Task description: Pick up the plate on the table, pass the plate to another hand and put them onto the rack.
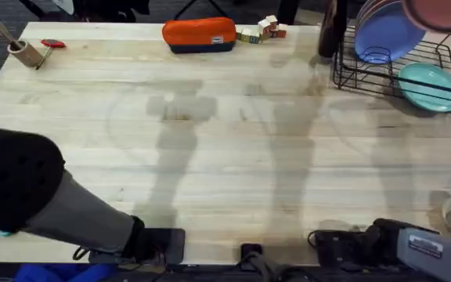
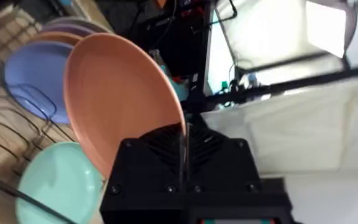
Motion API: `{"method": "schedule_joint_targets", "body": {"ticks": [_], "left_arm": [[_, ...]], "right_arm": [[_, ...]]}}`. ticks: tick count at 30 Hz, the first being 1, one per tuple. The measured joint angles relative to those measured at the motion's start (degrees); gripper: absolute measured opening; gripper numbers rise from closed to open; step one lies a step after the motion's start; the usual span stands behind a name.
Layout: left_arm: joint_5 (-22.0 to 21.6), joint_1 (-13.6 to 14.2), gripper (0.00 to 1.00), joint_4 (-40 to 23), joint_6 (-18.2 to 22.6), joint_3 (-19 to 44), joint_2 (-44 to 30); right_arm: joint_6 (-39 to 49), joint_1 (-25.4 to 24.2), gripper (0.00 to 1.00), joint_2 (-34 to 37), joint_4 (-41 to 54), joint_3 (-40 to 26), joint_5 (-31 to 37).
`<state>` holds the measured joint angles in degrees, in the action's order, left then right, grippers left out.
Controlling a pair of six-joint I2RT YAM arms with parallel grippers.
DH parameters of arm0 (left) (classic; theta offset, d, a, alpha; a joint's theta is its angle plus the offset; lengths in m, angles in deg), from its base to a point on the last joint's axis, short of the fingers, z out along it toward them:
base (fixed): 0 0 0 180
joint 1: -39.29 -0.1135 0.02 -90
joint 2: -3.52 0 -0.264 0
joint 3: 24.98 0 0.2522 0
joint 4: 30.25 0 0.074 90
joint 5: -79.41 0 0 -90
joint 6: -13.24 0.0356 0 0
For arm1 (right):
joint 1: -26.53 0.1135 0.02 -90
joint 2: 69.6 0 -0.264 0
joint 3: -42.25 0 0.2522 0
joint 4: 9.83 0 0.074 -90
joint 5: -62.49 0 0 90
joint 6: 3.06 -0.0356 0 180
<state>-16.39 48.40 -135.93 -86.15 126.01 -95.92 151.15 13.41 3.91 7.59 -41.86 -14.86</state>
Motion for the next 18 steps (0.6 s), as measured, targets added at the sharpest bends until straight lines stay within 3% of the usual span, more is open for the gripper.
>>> {"method": "schedule_joint_targets", "body": {"ticks": [9, 18], "left_arm": [[0.0, 0.0, 0.993, 0.0, 0.0, 0.0, 0.0], [0.0, 0.0, 0.994, 0.0, 0.0, 0.0, 0.0]], "right_arm": [[15.62, -0.2, 0.028, 7.56, -6.22, 0.0, -1.63], [23.27, -0.77, 0.028, 14.05, -10.09, 0.0, -4.72]]}}
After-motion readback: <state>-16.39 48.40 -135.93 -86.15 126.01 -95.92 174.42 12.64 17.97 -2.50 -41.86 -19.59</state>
